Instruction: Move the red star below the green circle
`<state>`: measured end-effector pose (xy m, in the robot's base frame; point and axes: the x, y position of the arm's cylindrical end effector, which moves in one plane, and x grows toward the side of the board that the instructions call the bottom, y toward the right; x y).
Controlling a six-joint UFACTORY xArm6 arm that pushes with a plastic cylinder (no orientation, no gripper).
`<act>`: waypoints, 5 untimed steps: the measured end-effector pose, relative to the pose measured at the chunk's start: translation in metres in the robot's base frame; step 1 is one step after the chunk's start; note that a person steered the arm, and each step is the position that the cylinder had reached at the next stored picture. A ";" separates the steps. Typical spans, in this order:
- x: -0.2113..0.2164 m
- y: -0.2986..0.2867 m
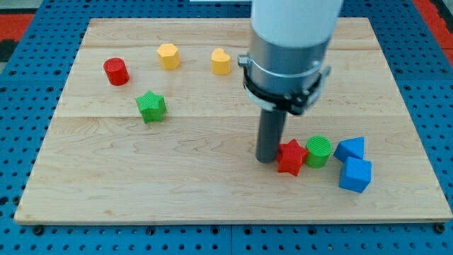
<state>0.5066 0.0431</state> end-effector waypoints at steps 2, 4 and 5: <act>0.036 0.045; -0.058 -0.050; -0.107 0.001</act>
<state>0.3992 0.0436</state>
